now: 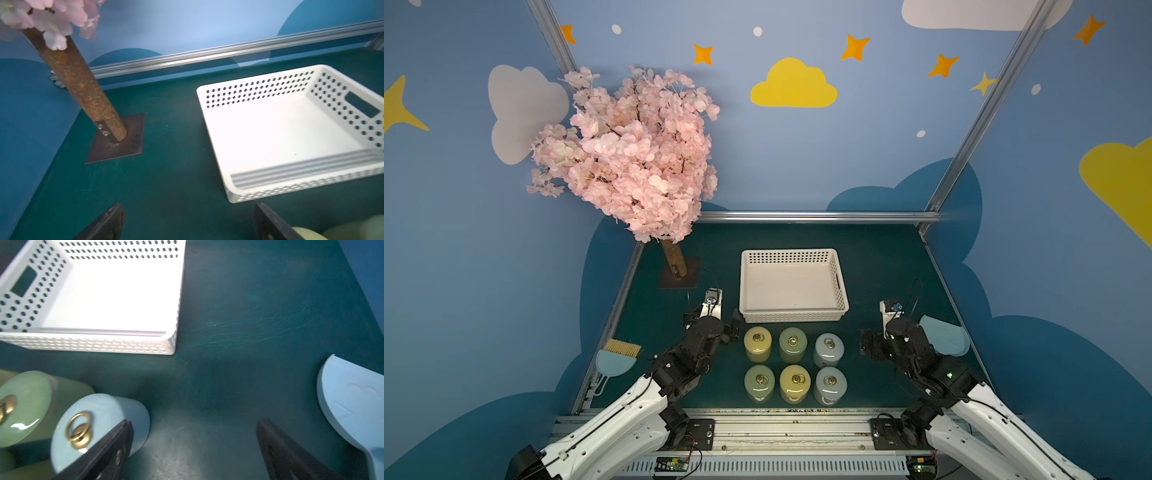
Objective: Take the tea canister out of the basket
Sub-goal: Reset both arms
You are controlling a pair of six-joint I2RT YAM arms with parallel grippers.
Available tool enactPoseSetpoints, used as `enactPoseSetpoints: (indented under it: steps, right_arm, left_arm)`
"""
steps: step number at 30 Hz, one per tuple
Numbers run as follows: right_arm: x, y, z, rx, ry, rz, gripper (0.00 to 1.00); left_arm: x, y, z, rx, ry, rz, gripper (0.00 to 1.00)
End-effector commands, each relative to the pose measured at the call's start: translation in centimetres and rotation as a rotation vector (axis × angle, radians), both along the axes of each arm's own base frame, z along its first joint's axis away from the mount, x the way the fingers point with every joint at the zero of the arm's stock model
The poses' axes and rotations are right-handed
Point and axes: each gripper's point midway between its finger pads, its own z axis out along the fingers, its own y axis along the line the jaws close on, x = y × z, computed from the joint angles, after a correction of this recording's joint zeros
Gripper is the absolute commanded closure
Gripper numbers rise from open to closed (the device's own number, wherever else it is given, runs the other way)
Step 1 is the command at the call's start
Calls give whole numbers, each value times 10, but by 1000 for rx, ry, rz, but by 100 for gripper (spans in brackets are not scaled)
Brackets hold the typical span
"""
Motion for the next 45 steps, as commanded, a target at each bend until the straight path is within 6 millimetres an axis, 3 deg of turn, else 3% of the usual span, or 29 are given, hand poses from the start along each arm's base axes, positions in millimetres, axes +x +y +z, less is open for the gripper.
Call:
enactPoseSetpoints:
  steps: [1, 6, 12, 27, 34, 38, 45]
  right_arm:
    - [14, -13, 4, -7, -22, -58, 2]
    - [32, -33, -1, 27, -30, -152, 2]
    - [49, -53, 1, 72, -78, -206, 2]
    - [83, -69, 10, 87, -286, -191, 2]
    - [102, -78, 5, 71, -275, -203, 2]
    - [114, -83, -2, 84, -271, -213, 2]
    - [134, -87, -14, 65, -248, -202, 2]
  left_arm:
    - [15, 10, 16, -33, -106, 12, 0]
    - [28, 39, 8, -67, -137, 79, 0]
    - [35, 59, -2, -44, -151, 109, 0]
    - [84, 100, -53, -111, -86, 127, 0]
    - [108, 95, -87, -154, -60, 76, 0]
    - [118, 96, -92, -155, -3, 80, 0]
    - [119, 93, -94, -142, 17, 65, 0]
